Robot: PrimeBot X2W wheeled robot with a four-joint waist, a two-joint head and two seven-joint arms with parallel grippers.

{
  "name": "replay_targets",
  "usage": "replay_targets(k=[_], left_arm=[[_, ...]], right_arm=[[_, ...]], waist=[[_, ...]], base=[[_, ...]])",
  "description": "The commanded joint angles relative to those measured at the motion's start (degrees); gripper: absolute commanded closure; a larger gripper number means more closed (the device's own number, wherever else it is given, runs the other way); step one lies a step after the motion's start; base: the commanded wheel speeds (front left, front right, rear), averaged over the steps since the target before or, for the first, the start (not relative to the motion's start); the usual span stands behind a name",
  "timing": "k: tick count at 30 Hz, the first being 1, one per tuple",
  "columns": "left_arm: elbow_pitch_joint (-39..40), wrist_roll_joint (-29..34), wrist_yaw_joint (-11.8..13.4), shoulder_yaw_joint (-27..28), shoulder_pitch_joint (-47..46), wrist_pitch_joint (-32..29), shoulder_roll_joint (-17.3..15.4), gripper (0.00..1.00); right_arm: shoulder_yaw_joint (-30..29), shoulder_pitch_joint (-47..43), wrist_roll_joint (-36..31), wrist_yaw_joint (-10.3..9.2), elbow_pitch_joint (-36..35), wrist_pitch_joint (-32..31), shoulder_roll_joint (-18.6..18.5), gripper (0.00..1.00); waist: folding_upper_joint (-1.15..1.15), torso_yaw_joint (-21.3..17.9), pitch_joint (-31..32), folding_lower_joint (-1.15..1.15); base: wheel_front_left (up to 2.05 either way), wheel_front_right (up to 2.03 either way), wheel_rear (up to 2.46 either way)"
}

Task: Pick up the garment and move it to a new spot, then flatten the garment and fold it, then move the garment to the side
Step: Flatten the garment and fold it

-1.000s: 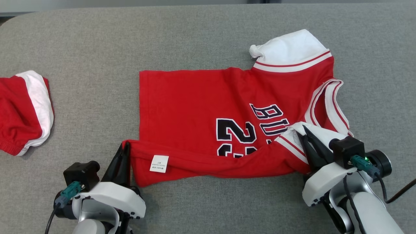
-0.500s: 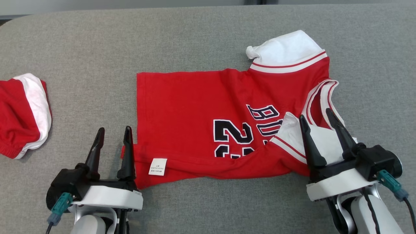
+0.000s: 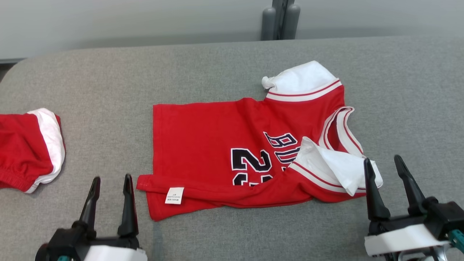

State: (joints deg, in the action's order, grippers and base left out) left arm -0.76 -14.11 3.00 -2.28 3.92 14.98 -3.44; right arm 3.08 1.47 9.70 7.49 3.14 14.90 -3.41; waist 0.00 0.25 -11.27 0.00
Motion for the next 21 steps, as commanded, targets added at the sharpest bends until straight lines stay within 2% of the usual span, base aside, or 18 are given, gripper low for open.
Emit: replay_targets(k=[1, 5, 13, 21], left_arm=[[0.02, 0.41, -0.35, 0.37, 0.83, 0.27, -0.23, 0.00], [-0.19, 0.95, -0.96, 0.78, 3.47, 0.27, 0.04, 0.00], [-0.80, 1.13, -1.53, 0.66, 3.40, 0.28, 0.28, 0.00], [-8.20, -1.55, -3.61, -1.97, 2.84, 0.28, 0.38, 0.00]], right_arm=[[-0.43, -0.84, 0.16, 0.01, -0.33, 0.39, -0.10, 0.00], [-1.58, -3.62, 0.49, 0.00, -0.18, 0.41, 0.20, 0.00], [-1.79, -3.55, 0.94, 0.00, -0.19, 0.42, 0.37, 0.00], [-4.63, -3.43, 1.66, 0.01, 5.69, 0.37, 0.22, 0.00]], waist=[[0.00, -0.36, 0.87, 0.00], [0.00, -0.50, 1.70, 0.00], [0.00, -0.56, 1.69, 0.00], [0.00, 0.09, 0.36, 0.00]], base=[[0.00, 0.00, 0.00], [0.00, 0.00, 0.00], [0.00, 0.00, 0.00], [0.00, 0.00, 0.00]])
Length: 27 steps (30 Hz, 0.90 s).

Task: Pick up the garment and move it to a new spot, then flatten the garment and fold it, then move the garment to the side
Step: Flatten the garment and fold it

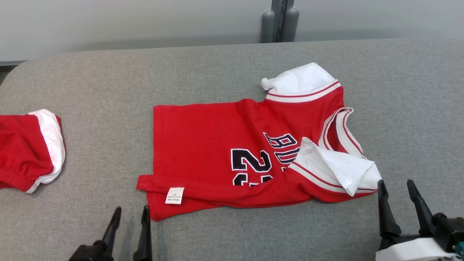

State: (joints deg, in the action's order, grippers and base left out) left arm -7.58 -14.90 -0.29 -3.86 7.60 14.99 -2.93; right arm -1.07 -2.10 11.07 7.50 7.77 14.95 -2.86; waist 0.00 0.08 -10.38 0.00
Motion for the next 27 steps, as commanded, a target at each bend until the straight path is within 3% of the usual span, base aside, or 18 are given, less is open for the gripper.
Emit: replay_targets(k=[1, 10, 17, 18, 19, 20, 22, 23, 27], left_arm=[[-2.41, -1.23, -0.58, -0.74, -1.28, 0.27, -0.14, 0.00], [-10.42, -4.51, -1.90, -3.77, -6.52, 0.16, -0.11, 0.00], [-16.46, -7.54, -3.84, -5.08, -11.18, -1.31, -0.05, 0.00], [-17.18, -8.50, -4.22, -5.16, -11.56, -1.61, -0.05, 0.11], [-17.91, -8.44, -4.42, -5.42, -11.90, -2.17, -0.07, 0.51], [-18.54, -8.71, -4.78, -5.71, -12.25, -2.42, -0.08, 0.96], [-19.72, -9.34, -5.09, -6.25, -12.36, -3.46, 0.03, 1.00], [-20.05, -9.41, -5.36, -6.62, -12.40, -3.70, 0.12, 1.00], [-19.83, -9.40, -5.15, -6.87, -12.53, -3.06, -0.22, 1.00]], right_arm=[[-0.69, 0.47, 0.24, 0.00, 2.28, 0.32, -0.50, 0.00], [-0.18, 5.67, 1.85, 0.00, 10.59, 0.32, -1.82, 0.00], [4.07, 10.41, 4.56, -0.01, 17.26, 0.31, -3.46, 0.00], [4.90, 10.88, 5.02, -0.01, 18.31, 0.31, -3.69, 0.00], [5.56, 11.12, 5.50, 0.00, 18.99, 0.12, -3.90, 0.00], [6.29, 11.31, 5.99, -0.01, 19.55, 0.11, -4.09, 0.28], [7.65, 11.61, 7.24, 0.00, 20.78, 0.00, -4.26, 0.95], [8.09, 11.82, 7.82, 0.00, 20.93, -0.04, -4.44, 1.00], [8.68, 11.90, 9.56, -0.05, 20.86, -0.03, -5.30, 1.00]], waist=[[0.00, 0.33, -0.88, 0.00], [0.00, 0.58, -4.43, 0.00], [0.00, 1.01, -6.14, 0.00], [0.00, 1.08, -6.30, 0.00], [0.00, 1.13, -6.43, 0.00], [0.00, 1.17, -6.56, 0.00], [0.00, 1.17, -6.88, 0.00], [0.00, 1.16, -6.99, 0.00], [0.00, 1.20, -6.95, 0.00]], base=[[0.00, 0.00, 0.00], [0.00, 0.00, 0.00], [0.00, 0.00, 0.00], [0.00, 0.00, 0.00], [0.00, 0.00, 0.00], [0.00, 0.00, 0.00], [0.00, 0.00, 0.00], [0.00, 0.00, 0.00], [0.00, 0.00, 0.00]])
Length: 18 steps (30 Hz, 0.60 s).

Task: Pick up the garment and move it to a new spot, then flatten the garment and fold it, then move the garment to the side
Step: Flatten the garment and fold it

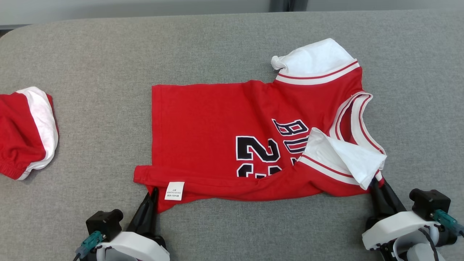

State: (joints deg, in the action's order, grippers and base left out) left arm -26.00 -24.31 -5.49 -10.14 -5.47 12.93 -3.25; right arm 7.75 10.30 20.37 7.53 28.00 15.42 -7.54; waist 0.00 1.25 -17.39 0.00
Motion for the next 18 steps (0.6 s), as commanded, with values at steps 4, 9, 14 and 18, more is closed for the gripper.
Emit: replay_targets(k=[4, 9, 14, 18], left_arm=[[1.27, 0.82, 0.98, 0.06, 0.79, 0.30, -1.04, 1.00], [5.99, 0.76, 1.88, 1.19, 3.02, -0.03, -2.80, 1.00], [11.54, 0.04, 2.93, 1.77, 7.18, -3.65, -4.95, 1.00], [16.42, -0.42, 4.43, 2.04, 11.12, -7.33, -6.00, 1.00]], right_arm=[[-1.56, -1.75, 1.61, -0.11, -2.08, -0.34, -0.87, 1.00], [-3.28, -4.72, 2.90, -0.05, -6.11, -0.71, -0.50, 1.00], [-5.13, -9.35, 3.47, -0.05, -11.42, -4.00, -0.43, 1.00], [-7.25, -14.17, 3.66, -0.05, -15.95, -6.84, 0.70, 1.00]], waist=[[0.00, 0.36, 0.67, 0.00], [0.00, 0.54, 2.00, 0.00], [0.00, 0.50, 3.21, 0.00], [0.00, 0.59, 4.31, 0.00]], base=[[0.00, 0.00, 0.00], [0.00, 0.00, 0.00], [0.00, 0.00, 0.00], [0.00, 0.00, 0.00]])
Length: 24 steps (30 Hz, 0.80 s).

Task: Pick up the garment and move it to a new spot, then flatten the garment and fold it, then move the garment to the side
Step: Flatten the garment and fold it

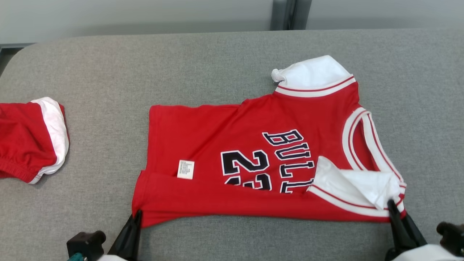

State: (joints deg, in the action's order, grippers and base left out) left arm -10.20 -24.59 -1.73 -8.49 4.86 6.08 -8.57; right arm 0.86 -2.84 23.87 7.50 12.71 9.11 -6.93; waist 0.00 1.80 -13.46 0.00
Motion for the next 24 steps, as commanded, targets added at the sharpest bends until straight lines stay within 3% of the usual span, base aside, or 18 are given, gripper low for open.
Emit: replay_targets(k=[1, 12, 13, 14, 15, 24], left_arm=[[1.55, -0.53, 0.89, 0.52, 1.99, -1.53, -0.98, 1.00], [7.42, -2.92, 2.29, 1.10, 9.00, -6.89, -2.26, 0.99], [7.09, -2.88, 2.32, 0.97, 8.89, -6.89, -2.18, 0.48], [6.95, -3.04, 2.01, 0.76, 8.50, -6.56, -1.92, 0.00], [6.68, -3.04, 1.90, 0.71, 8.01, -6.19, -1.75, 0.00], [6.77, 0.01, 4.05, 0.98, 4.27, 3.02, 0.55, 0.00]], right_arm=[[-0.83, -2.35, 0.13, -0.01, -1.62, -1.16, 0.40, 1.00], [-2.82, -9.75, -0.16, -0.01, -5.27, -4.06, 3.03, 1.00], [-2.80, -9.35, -0.28, -0.01, -4.83, -3.95, 3.08, 0.69], [-2.96, -8.94, -0.76, -0.01, -4.55, -3.54, 3.12, 0.32], [-3.05, -8.22, -1.16, -0.01, -4.38, -3.02, 3.16, 0.00], [-4.09, -3.14, -8.36, 0.00, -9.27, 3.23, 2.95, 0.00]], waist=[[0.00, 0.07, 0.75, 0.00], [0.00, -0.22, 2.91, 0.00], [0.00, -0.35, 3.05, 0.00], [0.00, -0.43, 3.19, 0.00], [0.00, -0.47, 3.30, 0.00], [0.00, -1.43, 5.41, 0.00]], base=[[0.00, 0.00, 0.00], [0.00, 0.00, 0.00], [0.00, 0.00, 0.00], [0.00, 0.00, 0.00], [0.00, 0.00, 0.00], [0.00, 0.00, 0.00]])
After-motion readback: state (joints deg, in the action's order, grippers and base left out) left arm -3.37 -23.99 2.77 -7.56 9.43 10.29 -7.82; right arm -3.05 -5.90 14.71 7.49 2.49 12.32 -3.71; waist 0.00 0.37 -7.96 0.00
